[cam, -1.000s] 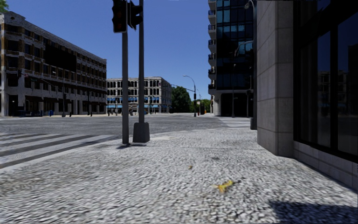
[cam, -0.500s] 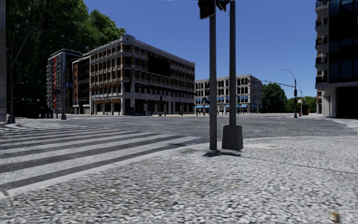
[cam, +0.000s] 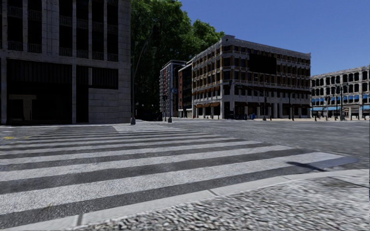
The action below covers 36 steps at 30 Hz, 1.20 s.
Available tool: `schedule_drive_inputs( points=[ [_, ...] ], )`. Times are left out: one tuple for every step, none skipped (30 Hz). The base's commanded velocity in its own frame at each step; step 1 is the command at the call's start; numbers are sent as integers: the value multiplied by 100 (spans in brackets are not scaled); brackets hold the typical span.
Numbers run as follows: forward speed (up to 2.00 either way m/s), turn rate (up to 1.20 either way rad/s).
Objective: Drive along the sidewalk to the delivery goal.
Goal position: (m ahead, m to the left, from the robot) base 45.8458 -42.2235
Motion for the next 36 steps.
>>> schedule_drive_inputs(
  points=[
    [200, 79],
    [200, 72],
    [200, 67],
    [200, 62],
    [200, 57],
    [200, 57],
    [200, 52],
    [200, 42],
    [200, 26],
    [200, 11],
    [200, 5],
    [200, 0],
    [200, 0],
    [200, 0],
    [200, 0],
    [200, 0],
    [200, 0],
    [200, 40],
    [200, 40],
    [200, 84],
    [200, 84],
    [200, 103],
    [200, 116],
    [200, 120],
    [200, 120],
    [200, 120],
    [200, 120],
    [200, 73],
    [200, 73],
    [200, 21],
    [200, 4],
    [200, 0],
    [200, 0],
    [200, 0],
    [200, 0],
    [200, 0]
  ],
)
